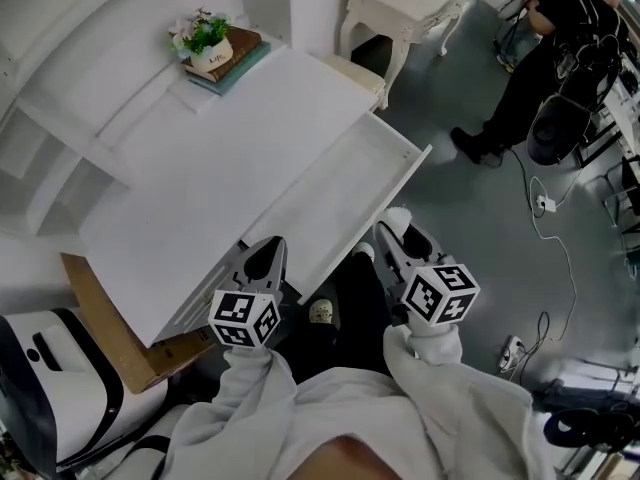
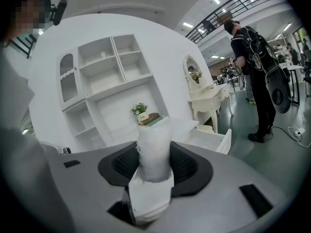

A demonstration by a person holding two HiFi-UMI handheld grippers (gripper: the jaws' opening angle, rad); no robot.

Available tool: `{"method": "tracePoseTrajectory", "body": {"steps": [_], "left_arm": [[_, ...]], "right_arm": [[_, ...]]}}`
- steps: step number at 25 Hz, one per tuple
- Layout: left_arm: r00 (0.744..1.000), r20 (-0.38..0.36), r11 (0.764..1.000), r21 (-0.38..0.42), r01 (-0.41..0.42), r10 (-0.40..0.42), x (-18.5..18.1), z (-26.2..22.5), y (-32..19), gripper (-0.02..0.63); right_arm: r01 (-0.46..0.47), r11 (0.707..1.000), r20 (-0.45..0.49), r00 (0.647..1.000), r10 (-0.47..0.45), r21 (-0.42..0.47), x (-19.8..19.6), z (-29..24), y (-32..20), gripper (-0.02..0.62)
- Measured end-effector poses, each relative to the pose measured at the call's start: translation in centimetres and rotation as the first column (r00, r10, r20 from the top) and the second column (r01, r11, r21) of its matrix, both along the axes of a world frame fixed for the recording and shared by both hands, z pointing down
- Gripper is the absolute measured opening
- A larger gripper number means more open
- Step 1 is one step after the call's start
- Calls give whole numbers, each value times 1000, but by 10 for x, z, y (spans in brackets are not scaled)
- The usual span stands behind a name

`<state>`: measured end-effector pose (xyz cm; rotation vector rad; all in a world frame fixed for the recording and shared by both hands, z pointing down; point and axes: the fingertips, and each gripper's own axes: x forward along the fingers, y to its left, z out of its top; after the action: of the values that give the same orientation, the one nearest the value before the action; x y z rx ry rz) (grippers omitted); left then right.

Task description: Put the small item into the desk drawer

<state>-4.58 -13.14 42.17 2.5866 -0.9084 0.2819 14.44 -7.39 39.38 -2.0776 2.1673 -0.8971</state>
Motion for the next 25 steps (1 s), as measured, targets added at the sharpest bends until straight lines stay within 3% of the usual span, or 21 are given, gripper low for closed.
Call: {"method": "tracePoseTrajectory", "body": {"steps": [12,16,20,25], "left_arm": [[999,45,993,-120,18,-13,43,47,-33,26],[997,69,987,-159,29,-18,63,66,-46,26],[995,97,977,-210,45,-25,79,89,-57,26],[991,127,955,-286,84,-49,92,119,-60,26]], "right_arm": [[74,990,5,997,-74,-119,34,44,-68,193],[142,972,-17,989,-148,-187,42,74,-101,193],[269,917,-69,951,-301,-295,42,111,-132,193],[440,791,-54,860,-507,-425,35,152,-159,194]]}}
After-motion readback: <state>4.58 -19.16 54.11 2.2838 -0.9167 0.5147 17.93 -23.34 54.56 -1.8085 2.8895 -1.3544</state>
